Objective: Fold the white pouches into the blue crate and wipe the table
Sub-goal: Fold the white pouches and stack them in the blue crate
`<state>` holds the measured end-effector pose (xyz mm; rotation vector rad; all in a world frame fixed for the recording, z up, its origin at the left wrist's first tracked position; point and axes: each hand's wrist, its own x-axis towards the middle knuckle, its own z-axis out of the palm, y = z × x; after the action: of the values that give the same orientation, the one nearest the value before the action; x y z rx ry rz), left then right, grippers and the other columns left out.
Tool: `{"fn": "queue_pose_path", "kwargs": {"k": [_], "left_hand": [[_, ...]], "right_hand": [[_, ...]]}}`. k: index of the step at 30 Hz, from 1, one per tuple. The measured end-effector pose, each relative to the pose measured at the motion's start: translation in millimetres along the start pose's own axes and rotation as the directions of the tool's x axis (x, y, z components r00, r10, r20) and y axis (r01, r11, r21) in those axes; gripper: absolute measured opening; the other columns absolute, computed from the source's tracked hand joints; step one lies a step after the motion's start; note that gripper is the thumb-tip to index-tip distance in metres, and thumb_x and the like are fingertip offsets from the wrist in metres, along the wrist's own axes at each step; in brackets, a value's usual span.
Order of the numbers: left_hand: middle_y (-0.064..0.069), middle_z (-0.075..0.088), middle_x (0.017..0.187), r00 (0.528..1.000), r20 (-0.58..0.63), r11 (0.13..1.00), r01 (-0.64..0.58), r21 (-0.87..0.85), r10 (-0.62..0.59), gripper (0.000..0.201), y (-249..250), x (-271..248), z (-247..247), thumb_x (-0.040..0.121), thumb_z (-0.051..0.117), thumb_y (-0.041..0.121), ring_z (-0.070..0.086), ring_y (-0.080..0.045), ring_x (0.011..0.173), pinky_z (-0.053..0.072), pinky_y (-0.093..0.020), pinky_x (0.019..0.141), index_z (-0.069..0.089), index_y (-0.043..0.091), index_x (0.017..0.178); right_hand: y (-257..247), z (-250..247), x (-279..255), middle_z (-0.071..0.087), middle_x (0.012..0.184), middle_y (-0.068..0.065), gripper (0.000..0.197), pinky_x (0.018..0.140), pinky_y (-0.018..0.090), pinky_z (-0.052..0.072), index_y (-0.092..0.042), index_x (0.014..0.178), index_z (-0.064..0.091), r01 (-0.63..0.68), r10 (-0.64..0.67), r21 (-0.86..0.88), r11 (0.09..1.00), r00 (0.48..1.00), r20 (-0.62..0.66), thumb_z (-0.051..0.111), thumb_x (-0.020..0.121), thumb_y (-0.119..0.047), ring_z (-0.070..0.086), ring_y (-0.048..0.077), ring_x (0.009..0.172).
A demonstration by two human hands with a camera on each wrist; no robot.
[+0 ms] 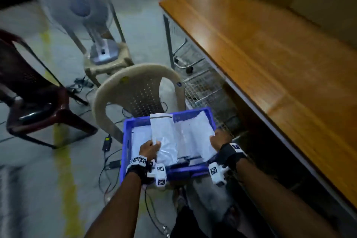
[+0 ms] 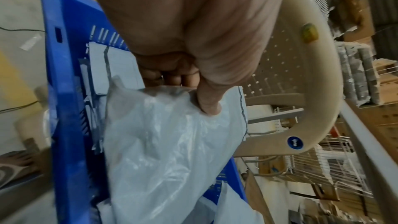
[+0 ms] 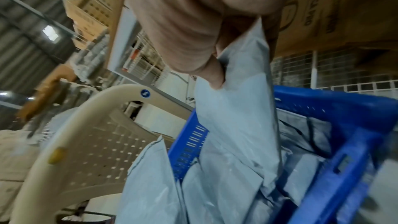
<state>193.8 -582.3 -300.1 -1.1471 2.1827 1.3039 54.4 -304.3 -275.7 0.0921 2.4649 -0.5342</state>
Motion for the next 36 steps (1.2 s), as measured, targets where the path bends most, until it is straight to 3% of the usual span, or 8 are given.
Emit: {"fn": "queue_pose_path", "kwargs": {"k": [4, 12, 16, 20, 26, 28, 31, 36], "left_hand": [[-0.020, 0.072, 0.096, 0.989, 0.123, 0.993, 0.073, 0.091, -0.084, 0.046, -20, 43, 19, 0.075, 0.063, 0.058, 0.069, -0.033, 0.089, 0.056, -0.041, 0.082, 0.065, 0.013, 0.082], [-0.022, 0.051, 0.141, 0.974, 0.145, 0.929, 0.115, 0.351, -0.175, 0.054, -20, 90, 30, 0.106, 0.037, 0.040, 0.050, -0.034, 0.129, 0.039, -0.031, 0.104, 0.049, -0.002, 0.137], [-0.025, 0.053, 0.136, 0.965, 0.174, 0.893, 0.101, 0.439, -0.195, 0.056, -25, 106, 34, 0.107, 0.032, 0.040, 0.053, -0.035, 0.125, 0.039, -0.033, 0.100, 0.052, -0.006, 0.130], [-0.023, 0.054, 0.137, 0.951, 0.215, 0.898, 0.115, 0.425, -0.224, 0.050, -31, 115, 37, 0.106, 0.039, 0.037, 0.052, -0.035, 0.127, 0.041, -0.031, 0.099, 0.051, -0.002, 0.135], [-0.021, 0.055, 0.138, 0.933, 0.255, 0.927, 0.161, 0.340, -0.256, 0.050, -27, 117, 38, 0.103, 0.047, 0.037, 0.053, -0.034, 0.127, 0.043, -0.034, 0.100, 0.052, -0.001, 0.135], [-0.022, 0.057, 0.133, 0.934, 0.262, 0.911, 0.125, 0.393, -0.242, 0.054, -20, 115, 39, 0.104, 0.041, 0.042, 0.056, -0.035, 0.122, 0.045, -0.036, 0.097, 0.051, -0.003, 0.132], [-0.023, 0.062, 0.123, 0.934, 0.282, 0.912, 0.094, 0.399, -0.220, 0.054, -17, 119, 41, 0.103, 0.041, 0.044, 0.062, -0.036, 0.112, 0.048, -0.037, 0.089, 0.052, -0.004, 0.124], [-0.021, 0.068, 0.112, 0.933, 0.298, 0.917, 0.074, 0.391, -0.202, 0.047, -20, 129, 47, 0.101, 0.046, 0.046, 0.066, -0.036, 0.102, 0.045, -0.034, 0.076, 0.055, 0.001, 0.108]], "right_hand": [[5, 35, 26, 0.057, 0.132, 0.022, 0.037, 0.092, 0.034, 0.045, 0.000, 0.123, 0.058, -0.083, 0.080, 0.039, 0.996, 0.994, 0.079, 0.054, 0.094, -0.023, 0.056, 0.036, 0.119], [2, 99, 69, 0.058, 0.131, 0.018, 0.043, 0.100, 0.036, 0.043, -0.001, 0.131, 0.054, -0.284, 0.241, 0.248, 0.926, 0.952, 0.188, 0.054, 0.094, -0.023, 0.054, 0.033, 0.121], [9, 120, 92, 0.058, 0.127, 0.019, 0.039, 0.093, 0.036, 0.044, 0.002, 0.128, 0.055, -0.346, 0.315, 0.270, 0.899, 0.937, 0.153, 0.052, 0.094, -0.017, 0.056, 0.035, 0.118], [7, 116, 89, 0.064, 0.097, 0.008, 0.023, 0.065, 0.029, 0.043, -0.012, 0.107, 0.063, -0.382, 0.378, 0.360, 0.851, 0.922, 0.084, 0.056, 0.086, -0.007, 0.064, 0.028, 0.086], [1, 109, 81, 0.065, 0.122, 0.013, 0.045, 0.068, 0.024, 0.044, -0.009, 0.130, 0.055, -0.315, 0.355, 0.364, 0.876, 0.934, -0.045, 0.062, 0.087, -0.021, 0.066, 0.027, 0.094], [-6, 114, 84, 0.058, 0.132, 0.015, 0.062, 0.086, 0.033, 0.051, -0.016, 0.140, 0.043, -0.230, 0.272, 0.287, 0.930, 0.956, -0.113, 0.068, 0.084, -0.028, 0.061, 0.032, 0.111], [-20, 122, 93, 0.024, 0.157, 0.016, 0.086, 0.116, 0.044, 0.028, -0.028, 0.152, 0.025, -0.069, 0.072, 0.040, 0.997, 0.996, -0.060, 0.073, 0.081, -0.035, 0.028, 0.036, 0.143], [-31, 134, 106, -0.015, 0.161, 0.018, 0.091, 0.118, 0.053, 0.017, -0.037, 0.155, 0.008, 0.030, 0.001, -0.224, 0.974, 0.990, 0.139, 0.067, 0.086, -0.026, 0.000, 0.038, 0.149]]}}
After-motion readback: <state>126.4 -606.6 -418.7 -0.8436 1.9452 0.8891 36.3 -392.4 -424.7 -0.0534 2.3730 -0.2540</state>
